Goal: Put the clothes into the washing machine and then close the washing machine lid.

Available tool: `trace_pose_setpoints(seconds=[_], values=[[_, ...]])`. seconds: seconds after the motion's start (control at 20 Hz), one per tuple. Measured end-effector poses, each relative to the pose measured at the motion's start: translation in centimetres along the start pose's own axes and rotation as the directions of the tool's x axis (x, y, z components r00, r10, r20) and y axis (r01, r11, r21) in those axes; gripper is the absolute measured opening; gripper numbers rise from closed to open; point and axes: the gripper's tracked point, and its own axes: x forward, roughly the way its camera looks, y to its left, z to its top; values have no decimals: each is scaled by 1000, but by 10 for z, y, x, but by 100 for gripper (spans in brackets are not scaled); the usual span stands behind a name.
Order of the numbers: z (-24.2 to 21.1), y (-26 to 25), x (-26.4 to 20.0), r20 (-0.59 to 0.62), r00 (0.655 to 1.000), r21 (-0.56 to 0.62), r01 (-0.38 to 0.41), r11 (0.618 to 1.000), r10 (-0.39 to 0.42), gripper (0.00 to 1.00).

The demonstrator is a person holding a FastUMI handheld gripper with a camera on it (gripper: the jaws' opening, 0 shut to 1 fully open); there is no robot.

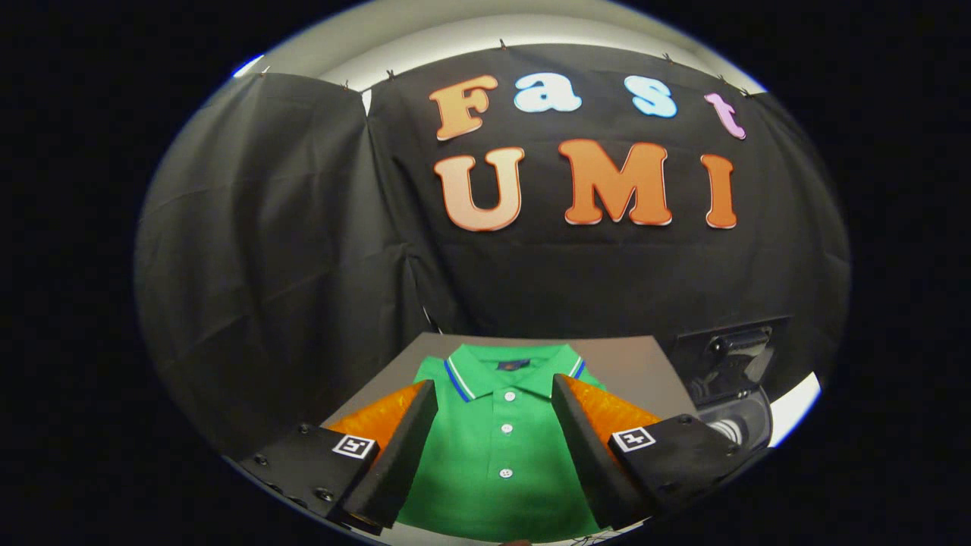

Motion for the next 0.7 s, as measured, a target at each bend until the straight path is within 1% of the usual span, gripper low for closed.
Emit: trace_pose_setpoints(seconds=[0.2,0.4,0.5,0.55,0.7], values=[[-26,-5,12,-80,996,-10,31,999,-32,98],[-54,-6,27,-141,990,-54,20,998,-27,98],[-54,-8,32,-115,993,-78,14,997,-23,98],[-53,-8,28,-121,993,-79,8,997,-18,97],[-53,-8,29,-89,996,-63,-25,998,19,98]])
